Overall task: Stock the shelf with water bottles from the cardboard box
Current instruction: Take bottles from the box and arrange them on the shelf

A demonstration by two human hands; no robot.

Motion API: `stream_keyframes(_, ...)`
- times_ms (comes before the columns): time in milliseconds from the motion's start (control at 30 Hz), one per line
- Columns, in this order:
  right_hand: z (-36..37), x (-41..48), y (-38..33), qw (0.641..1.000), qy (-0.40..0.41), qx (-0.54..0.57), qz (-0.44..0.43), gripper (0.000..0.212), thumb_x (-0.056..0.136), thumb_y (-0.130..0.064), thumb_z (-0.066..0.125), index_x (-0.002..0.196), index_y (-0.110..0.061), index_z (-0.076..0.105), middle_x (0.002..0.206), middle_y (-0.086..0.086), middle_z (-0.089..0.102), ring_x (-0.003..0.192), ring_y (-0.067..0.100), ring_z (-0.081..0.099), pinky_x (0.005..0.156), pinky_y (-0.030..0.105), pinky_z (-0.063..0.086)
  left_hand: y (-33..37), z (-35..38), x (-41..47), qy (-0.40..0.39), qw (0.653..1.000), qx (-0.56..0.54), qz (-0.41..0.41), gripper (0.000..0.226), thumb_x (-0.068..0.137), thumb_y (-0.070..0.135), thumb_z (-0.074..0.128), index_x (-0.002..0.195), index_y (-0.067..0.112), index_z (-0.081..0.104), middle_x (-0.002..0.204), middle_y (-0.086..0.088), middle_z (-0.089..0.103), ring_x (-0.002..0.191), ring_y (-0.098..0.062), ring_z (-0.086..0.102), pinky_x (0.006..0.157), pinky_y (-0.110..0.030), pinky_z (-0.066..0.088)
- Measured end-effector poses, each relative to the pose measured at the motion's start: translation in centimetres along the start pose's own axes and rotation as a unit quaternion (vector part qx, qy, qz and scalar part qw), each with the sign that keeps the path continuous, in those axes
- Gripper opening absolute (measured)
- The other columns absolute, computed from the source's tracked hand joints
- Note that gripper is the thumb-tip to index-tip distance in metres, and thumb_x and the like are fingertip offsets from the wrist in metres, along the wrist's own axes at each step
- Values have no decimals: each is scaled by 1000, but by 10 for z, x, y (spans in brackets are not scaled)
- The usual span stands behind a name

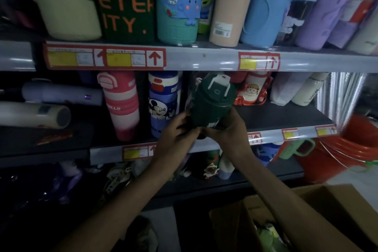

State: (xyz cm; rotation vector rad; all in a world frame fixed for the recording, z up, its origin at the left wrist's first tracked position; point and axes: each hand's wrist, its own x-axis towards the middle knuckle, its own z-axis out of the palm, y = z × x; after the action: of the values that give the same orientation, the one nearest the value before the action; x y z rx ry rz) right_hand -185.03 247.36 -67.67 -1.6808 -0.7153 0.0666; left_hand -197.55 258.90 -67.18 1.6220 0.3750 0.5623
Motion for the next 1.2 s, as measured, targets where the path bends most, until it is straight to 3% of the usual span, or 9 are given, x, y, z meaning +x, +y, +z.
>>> stream_keyframes(67, 6, 8, 2, 1000, 3, -14, 9, 76, 55, -48, 92, 119, -21, 61, 105, -4, 77, 97, 19, 75, 82, 51, 61, -1, 0, 2, 8, 1000, 6, -1, 45, 98, 12, 63, 130, 43, 56, 105, 29, 73, 103, 8, 67, 77, -6, 49)
stream_keyframes(233, 18, 20, 10, 999, -3, -40, 17, 69, 64, -20, 97, 122, -24, 60, 106, -5, 77, 95, 15, 74, 82, 45, 63, -8, 0, 7, 10, 1000, 20, -4, 48, 94, 22, 65, 133, 48, 52, 109, 34, 70, 108, 10, 64, 85, -12, 49)
stream_keyframes(400, 30, 23, 16, 998, 1, -56, 12, 72, 63, -12, 97, 126, -13, 61, 106, -6, 75, 92, 6, 71, 77, 20, 58, -16, 3, 11, 18, 999, 38, -5, 55, 83, 23, 58, 135, 42, 54, 119, 27, 68, 114, 6, 62, 93, -17, 49)
stream_keyframes(500, 32, 24, 20, 998, 2, -57, 13, 71, 64, -14, 97, 125, -15, 61, 109, -6, 75, 97, 7, 71, 81, 23, 58, -17, 4, 11, 17, 999, 33, -9, 63, 82, 22, 58, 144, 32, 51, 126, 21, 67, 116, 5, 61, 96, -21, 49)
stream_keyframes(800, 33, 38, 25, 996, -5, -76, 40, 66, 64, -19, 97, 120, -16, 63, 106, -4, 76, 97, 13, 72, 85, 43, 61, -17, 6, 15, 18, 999, 31, -28, 68, 81, 30, 58, 148, 37, 45, 133, 25, 61, 121, 6, 57, 100, -21, 46)
stream_keyframes(967, 36, 37, 27, 996, -17, -78, 45, 64, 67, -14, 95, 122, -15, 62, 105, -6, 74, 95, 10, 70, 84, 28, 58, -19, 7, 18, 30, 998, 19, -52, 46, 91, 21, 64, 126, 48, 53, 111, 37, 59, 100, 26, 54, 90, -10, 43)
stream_keyframes(1067, 34, 34, 29, 996, -10, -71, 44, 64, 69, -16, 95, 122, -13, 60, 101, -10, 71, 91, 1, 67, 79, 16, 54, -19, 9, 18, 30, 998, 28, -55, 63, 81, 31, 62, 142, 38, 49, 127, 27, 60, 118, 8, 56, 103, -23, 44)
stream_keyframes(1133, 34, 32, 29, 997, -1, -67, 49, 69, 69, -18, 95, 126, -12, 56, 107, -6, 72, 94, 7, 69, 82, 21, 57, -19, 9, 18, 20, 998, 25, -56, 78, 77, 34, 60, 153, 32, 40, 136, 20, 58, 122, 3, 55, 109, -28, 43)
stream_keyframes(1200, 35, 30, 29, 996, 5, -64, 56, 71, 69, -19, 95, 126, -11, 53, 112, -2, 72, 98, 12, 69, 85, 29, 58, -19, 10, 18, 19, 998, 30, -58, 76, 82, 31, 61, 154, 31, 39, 132, 24, 58, 118, 11, 53, 108, -25, 43)
